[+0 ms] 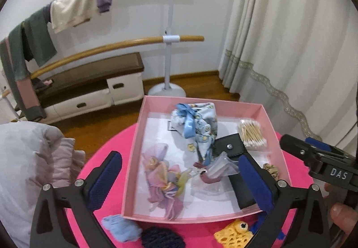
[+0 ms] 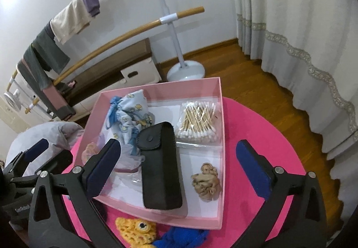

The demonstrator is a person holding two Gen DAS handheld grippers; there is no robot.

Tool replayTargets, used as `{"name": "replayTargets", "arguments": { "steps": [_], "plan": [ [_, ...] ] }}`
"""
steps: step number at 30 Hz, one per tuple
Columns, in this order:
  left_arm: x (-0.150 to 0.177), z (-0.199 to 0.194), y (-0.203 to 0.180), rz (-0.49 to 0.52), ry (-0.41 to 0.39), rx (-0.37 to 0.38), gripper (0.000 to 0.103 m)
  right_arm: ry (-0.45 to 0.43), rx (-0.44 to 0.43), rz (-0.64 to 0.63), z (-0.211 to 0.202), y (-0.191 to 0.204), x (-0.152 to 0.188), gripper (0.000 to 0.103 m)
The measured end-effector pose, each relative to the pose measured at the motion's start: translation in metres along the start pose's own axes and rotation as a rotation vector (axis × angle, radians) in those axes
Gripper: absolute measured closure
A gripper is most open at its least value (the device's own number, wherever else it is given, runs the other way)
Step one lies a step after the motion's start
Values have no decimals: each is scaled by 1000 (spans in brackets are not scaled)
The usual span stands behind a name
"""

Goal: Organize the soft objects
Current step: 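Open both grippers and withdraw them from the pink box, then grasp the navy knit ball with the left gripper while the right grasps the blue knit toy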

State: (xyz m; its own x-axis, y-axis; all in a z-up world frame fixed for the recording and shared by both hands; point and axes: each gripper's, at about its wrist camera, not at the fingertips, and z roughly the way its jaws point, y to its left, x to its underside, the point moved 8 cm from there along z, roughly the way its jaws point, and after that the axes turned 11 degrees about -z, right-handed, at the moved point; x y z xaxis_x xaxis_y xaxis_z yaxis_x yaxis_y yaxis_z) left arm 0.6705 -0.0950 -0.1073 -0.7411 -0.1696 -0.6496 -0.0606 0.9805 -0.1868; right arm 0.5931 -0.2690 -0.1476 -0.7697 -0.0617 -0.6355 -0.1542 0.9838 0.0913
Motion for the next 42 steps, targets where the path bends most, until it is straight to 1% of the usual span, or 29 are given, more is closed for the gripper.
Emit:
{"name": "replayTargets", "arguments": {
  "steps": [3, 6, 8, 19, 24, 32, 37, 42],
  "plan": [
    [11, -18, 4, -6, -25, 6, 0, -31, 3, -7, -17, 9, 1, 0],
    [41, -51, 19, -5, -63, 10, 0, -65, 4, -18, -36, 19, 3, 0],
    [54, -72, 26, -2, -90, 13, 0, -95, 8, -26, -52, 27, 5, 0],
    [93, -170, 50, -18, -215, 38, 0, -238, 43, -63, -131, 57, 25, 0],
    [112, -199, 56, -22, -254, 41, 0, -297, 81, -74, -162, 64, 39, 0],
    [146, -228, 64, -45, -272, 55, 0, -376, 161, -91, -206, 72, 76, 0],
    [164, -242, 65, -43, -281, 53, 0, -393, 191, -87, -219, 75, 99, 0],
    [182, -252, 63, -31, -285, 46, 0, -389, 190, -72, -222, 74, 117, 0]
  ]
}}
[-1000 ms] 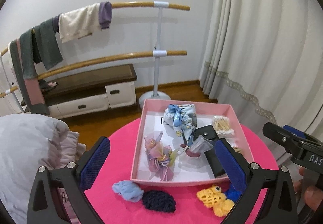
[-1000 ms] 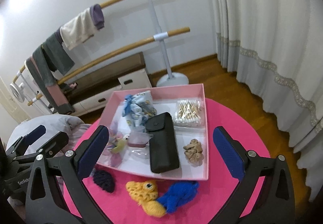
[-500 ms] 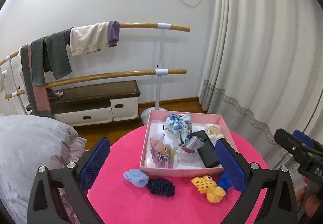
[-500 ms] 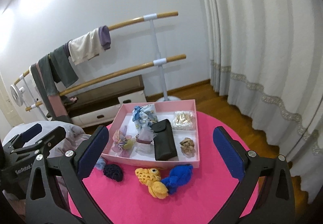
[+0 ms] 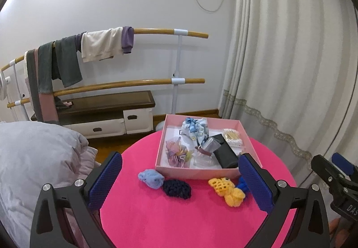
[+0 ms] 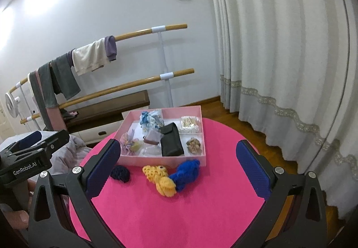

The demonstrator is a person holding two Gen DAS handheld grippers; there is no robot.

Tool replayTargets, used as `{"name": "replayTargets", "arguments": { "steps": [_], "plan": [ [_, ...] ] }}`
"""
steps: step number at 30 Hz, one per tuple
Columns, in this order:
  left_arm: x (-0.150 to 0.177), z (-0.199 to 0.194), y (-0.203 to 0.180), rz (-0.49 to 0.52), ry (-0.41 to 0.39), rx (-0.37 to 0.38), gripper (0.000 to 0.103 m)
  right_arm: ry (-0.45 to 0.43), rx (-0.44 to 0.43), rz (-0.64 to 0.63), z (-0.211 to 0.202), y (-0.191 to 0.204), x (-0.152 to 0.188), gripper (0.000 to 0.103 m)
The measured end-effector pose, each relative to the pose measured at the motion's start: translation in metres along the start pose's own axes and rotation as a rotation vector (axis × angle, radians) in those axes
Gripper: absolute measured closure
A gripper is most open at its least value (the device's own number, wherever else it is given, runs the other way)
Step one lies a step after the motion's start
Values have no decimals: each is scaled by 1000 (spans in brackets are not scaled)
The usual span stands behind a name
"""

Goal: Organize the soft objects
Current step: 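Grasp the navy knit ball with the left gripper while the right grasps the blue knit toy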

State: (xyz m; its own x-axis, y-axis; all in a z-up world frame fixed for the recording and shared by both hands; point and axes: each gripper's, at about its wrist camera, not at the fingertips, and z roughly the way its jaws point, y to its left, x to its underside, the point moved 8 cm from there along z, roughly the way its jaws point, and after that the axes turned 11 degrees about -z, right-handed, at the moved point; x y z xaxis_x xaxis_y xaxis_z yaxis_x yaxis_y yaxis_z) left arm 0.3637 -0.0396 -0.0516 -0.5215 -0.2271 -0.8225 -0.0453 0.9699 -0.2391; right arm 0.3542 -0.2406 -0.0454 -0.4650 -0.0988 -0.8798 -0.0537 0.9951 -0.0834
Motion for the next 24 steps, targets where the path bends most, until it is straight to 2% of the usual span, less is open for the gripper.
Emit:
{"name": "replayTargets", "arguments": {
  "steps": [11, 24],
  "plan": [
    [26, -19, 13, -34, 29, -13, 0, 14, 0, -5, -10, 2, 25, 0],
    [37, -23, 14, -51, 47, -9, 0, 32, -11, -9, -7, 5, 34, 0]
  ]
}}
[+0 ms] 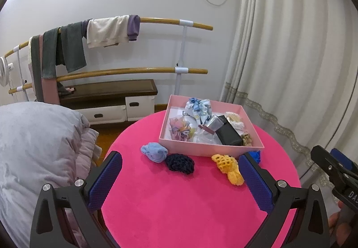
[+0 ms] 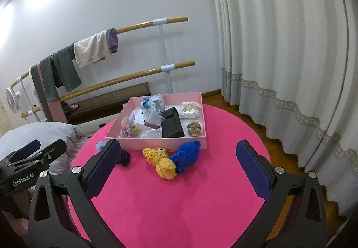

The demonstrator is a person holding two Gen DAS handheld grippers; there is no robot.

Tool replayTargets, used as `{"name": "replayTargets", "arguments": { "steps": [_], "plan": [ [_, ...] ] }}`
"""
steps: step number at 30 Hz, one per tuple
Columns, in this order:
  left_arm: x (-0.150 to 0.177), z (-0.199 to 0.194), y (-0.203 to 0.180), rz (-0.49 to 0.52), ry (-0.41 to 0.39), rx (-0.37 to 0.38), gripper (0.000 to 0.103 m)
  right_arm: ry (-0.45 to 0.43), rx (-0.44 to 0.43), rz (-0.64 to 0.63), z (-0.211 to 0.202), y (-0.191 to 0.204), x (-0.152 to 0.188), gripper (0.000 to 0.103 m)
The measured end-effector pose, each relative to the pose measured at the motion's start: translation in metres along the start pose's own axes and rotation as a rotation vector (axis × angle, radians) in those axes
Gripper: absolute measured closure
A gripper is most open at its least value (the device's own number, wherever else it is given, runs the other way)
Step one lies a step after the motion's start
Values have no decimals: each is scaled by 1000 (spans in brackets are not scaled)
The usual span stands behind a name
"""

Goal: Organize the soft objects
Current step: 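Grasp the navy knit ball with the left gripper while the right grasps the blue knit toy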

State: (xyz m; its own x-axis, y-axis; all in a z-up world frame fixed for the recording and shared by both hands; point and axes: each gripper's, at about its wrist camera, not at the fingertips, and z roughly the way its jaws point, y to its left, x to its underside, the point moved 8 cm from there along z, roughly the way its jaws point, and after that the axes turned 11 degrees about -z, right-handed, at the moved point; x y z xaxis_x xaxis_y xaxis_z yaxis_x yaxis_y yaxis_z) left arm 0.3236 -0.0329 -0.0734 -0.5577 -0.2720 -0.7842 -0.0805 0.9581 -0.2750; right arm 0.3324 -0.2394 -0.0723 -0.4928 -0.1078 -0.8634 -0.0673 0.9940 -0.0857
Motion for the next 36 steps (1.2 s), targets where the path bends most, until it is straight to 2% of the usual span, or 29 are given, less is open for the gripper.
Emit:
{"name": "replayTargets", "arguments": {
  "steps": [10, 20, 27, 31, 36],
  "plan": [
    [19, 32, -16, 14, 92, 5, 0, 81, -1, 42, 29, -19, 23, 0],
    [39, 97, -45, 39, 229, 19, 0, 178, -7, 102, 67, -48, 55, 0],
    [47, 149, -56, 59, 261, -11, 0, 242, -63, 122, 106, -50, 73, 0],
    [53, 186, -54, 35, 302, -17, 0, 272, -103, 142, 130, -54, 80, 0],
    [54, 209, -46, 36, 306, -57, 0, 296, -121, 145, 147, -56, 86, 0]
  ]
}}
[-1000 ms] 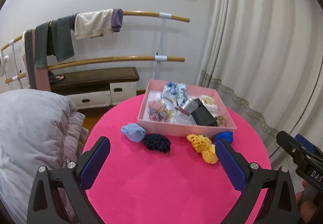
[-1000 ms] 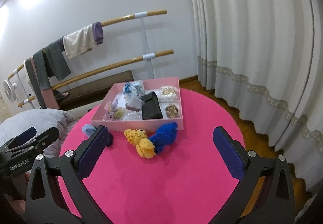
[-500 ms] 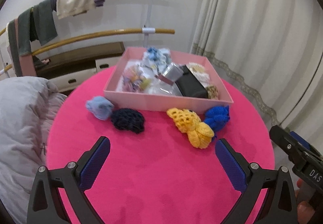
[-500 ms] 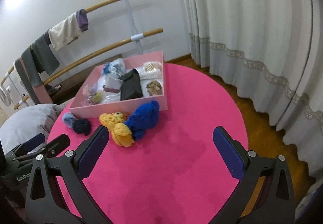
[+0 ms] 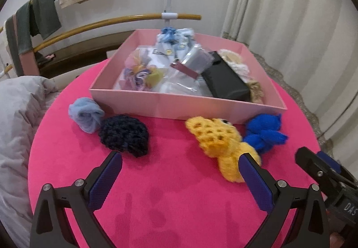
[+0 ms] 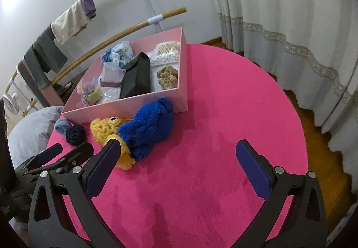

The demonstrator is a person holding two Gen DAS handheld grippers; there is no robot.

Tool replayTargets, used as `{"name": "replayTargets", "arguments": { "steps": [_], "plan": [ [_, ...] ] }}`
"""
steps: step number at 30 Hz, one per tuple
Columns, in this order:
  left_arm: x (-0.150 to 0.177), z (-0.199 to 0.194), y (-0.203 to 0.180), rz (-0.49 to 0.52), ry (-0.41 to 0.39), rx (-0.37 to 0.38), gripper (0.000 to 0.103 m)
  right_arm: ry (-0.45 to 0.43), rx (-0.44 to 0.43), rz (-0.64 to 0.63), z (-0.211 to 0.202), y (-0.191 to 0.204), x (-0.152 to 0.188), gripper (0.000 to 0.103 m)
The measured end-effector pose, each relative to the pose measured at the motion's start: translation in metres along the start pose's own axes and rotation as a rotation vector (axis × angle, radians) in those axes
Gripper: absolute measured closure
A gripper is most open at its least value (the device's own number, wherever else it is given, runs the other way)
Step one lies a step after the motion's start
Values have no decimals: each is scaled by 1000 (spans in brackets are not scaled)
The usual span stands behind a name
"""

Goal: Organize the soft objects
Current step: 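Grasp the navy knit ball with the left gripper while the right grasps the blue knit toy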

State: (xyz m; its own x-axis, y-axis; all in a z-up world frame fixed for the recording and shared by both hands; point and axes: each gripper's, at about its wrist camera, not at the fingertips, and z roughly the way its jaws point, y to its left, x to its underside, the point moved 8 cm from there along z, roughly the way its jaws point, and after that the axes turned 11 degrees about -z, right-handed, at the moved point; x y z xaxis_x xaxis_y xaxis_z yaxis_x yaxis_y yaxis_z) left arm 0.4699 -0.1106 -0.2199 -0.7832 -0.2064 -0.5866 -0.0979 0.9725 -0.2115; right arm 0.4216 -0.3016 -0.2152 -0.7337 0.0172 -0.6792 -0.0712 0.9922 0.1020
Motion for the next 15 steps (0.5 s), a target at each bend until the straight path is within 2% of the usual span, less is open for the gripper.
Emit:
{"name": "replayTargets", "arguments": {
  "steps": [5, 9, 13, 15],
  "plan": [
    [-5, 3, 29, -24, -43, -53, 0, 4, -27, -11, 11, 6, -4, 0],
    [-12, 22, 53, -64, -27, -83, 0, 12, -46, -17, 23, 16, -7, 0],
    [-22, 41, 55, -44, -15, -88, 0, 13, -55, -23, 34, 23, -12, 1],
    [-24, 52, 53, -31, -1, -82, 3, 15, -59, -20, 40, 25, -16, 8]
  ]
}}
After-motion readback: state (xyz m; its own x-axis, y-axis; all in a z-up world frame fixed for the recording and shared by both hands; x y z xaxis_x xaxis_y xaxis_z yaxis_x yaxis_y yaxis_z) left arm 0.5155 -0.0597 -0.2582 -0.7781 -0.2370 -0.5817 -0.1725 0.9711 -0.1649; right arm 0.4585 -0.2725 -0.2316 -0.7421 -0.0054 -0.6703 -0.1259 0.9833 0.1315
